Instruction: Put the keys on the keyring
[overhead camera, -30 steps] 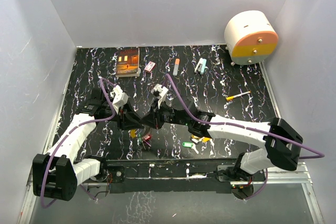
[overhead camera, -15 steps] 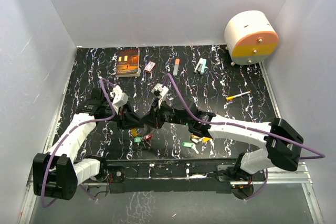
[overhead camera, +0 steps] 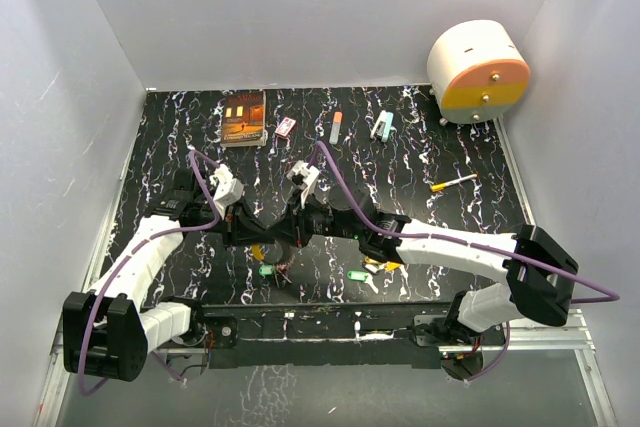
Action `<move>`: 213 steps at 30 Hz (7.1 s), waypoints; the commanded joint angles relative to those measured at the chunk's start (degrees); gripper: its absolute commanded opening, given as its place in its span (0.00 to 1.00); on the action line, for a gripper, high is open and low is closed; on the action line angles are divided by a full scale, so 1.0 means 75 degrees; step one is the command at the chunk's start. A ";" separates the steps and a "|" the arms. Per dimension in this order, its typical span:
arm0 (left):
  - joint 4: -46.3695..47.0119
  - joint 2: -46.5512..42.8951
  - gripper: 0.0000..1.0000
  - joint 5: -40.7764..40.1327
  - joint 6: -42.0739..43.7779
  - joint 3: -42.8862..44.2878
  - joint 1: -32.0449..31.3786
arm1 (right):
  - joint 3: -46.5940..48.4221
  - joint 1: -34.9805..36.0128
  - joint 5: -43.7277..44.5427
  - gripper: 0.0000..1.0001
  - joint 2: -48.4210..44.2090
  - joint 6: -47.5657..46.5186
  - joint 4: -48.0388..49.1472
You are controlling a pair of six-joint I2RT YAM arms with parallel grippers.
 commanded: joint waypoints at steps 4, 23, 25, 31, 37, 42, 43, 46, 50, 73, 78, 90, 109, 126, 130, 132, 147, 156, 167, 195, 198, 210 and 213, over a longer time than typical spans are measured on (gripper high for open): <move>-0.1710 0.0037 0.00 0.0599 0.2226 0.0556 -0.0043 | 0.0089 0.0050 -0.0113 0.27 -0.0391 -0.0136 0.0787; 0.0706 -0.3499 0.00 -0.2389 0.1554 0.0320 -0.0088 | -0.0698 -0.0029 0.2979 0.70 -0.3008 -0.0843 -0.1700; 0.1101 -0.3573 0.00 -0.2483 0.1711 0.0160 -0.0098 | -0.0682 -0.0064 0.3101 0.70 -0.2932 -0.0838 -0.1891; 0.1541 -0.2265 0.00 -0.3380 0.1713 0.0228 -0.0120 | -0.0648 -0.0505 0.3289 0.63 -0.2869 -0.0535 -0.2814; 0.2839 -0.1867 0.00 -0.3621 0.0746 -0.0122 -0.0204 | -0.0893 -0.1546 0.1823 0.53 -0.3269 -0.0422 -0.3106; 0.1425 -0.1353 0.00 -0.2790 0.0663 0.0619 -0.0346 | -0.1029 -0.1544 0.0256 0.47 -0.3184 -0.0982 -0.1916; 0.1154 -0.1258 0.00 -0.2608 0.0598 0.0770 -0.0372 | -0.0967 -0.1550 -0.0064 0.45 -0.3048 -0.1085 -0.1706; 0.0793 -0.1059 0.00 -0.2259 0.0188 0.1159 -0.0500 | -0.0591 -0.1550 -0.0794 0.40 -0.2557 -0.1251 -0.1512; 0.1032 -0.1008 0.00 -0.1984 -0.0841 0.1317 -0.0574 | -0.0196 -0.1526 -0.1348 0.36 -0.2058 -0.1437 -0.1496; 0.4440 -0.1538 0.00 -0.1642 -0.4633 0.0259 -0.0750 | -0.0374 -0.1489 -0.2240 0.35 -0.2698 -0.0831 -0.0273; 0.4324 -0.1462 0.00 -0.1636 -0.4886 0.0137 -0.0804 | -0.0249 -0.1463 -0.2215 0.34 -0.2471 -0.0844 -0.0113; 0.3668 -0.1303 0.00 -0.1836 -0.4965 0.0199 -0.1052 | 0.0409 -0.1353 -0.2128 0.31 -0.1725 -0.1151 -0.0120; 0.3902 -0.1171 0.00 -0.1957 -0.5509 0.0382 -0.1246 | 0.0665 -0.1099 -0.2052 0.31 -0.0985 -0.1280 -0.0125; 0.3863 -0.1205 0.00 -0.1962 -0.5644 0.0468 -0.1390 | 0.0663 -0.1100 -0.1834 0.20 -0.0837 -0.1391 -0.0243; 0.3740 -0.1237 0.00 -0.1992 -0.5462 0.0414 -0.1390 | 0.0652 -0.1105 -0.1810 0.11 -0.0894 -0.1399 -0.0278; 0.3581 -0.1234 0.00 -0.2011 -0.5254 0.0424 -0.1390 | 0.0661 -0.1103 -0.1827 0.07 -0.0927 -0.1396 -0.0331; 0.1188 -0.0910 0.40 -0.2006 -0.2668 0.1154 -0.1434 | 0.1714 -0.1099 -0.2500 0.07 -0.0744 -0.1655 -0.2725; 0.0761 -0.0852 0.34 -0.1833 -0.2259 0.1281 -0.1504 | 0.2724 -0.1100 -0.3130 0.07 -0.0101 -0.2042 -0.4645; 0.0507 -0.0727 0.29 -0.1663 -0.2338 0.1329 -0.1690 | 0.3983 -0.1099 -0.3057 0.07 0.0602 -0.2378 -0.6813; 0.0535 -0.0085 0.48 -0.2521 -0.2660 0.1615 -0.2584 | 0.5079 -0.1099 -0.1852 0.07 0.1290 -0.0952 -0.8081; 0.0513 -0.0058 0.47 -0.2687 -0.2530 0.1613 -0.2592 | 0.5030 -0.1102 -0.1939 0.07 0.1214 -0.0887 -0.8027; 0.0169 -0.0053 0.45 -0.2705 -0.1960 0.1631 -0.2699 | 0.5096 -0.1105 -0.2403 0.07 0.1280 -0.0416 -0.8030; 0.0172 -0.0059 0.44 -0.2685 -0.1969 0.1623 -0.2773 | 0.5146 -0.1109 -0.2359 0.07 0.1329 -0.0356 -0.8039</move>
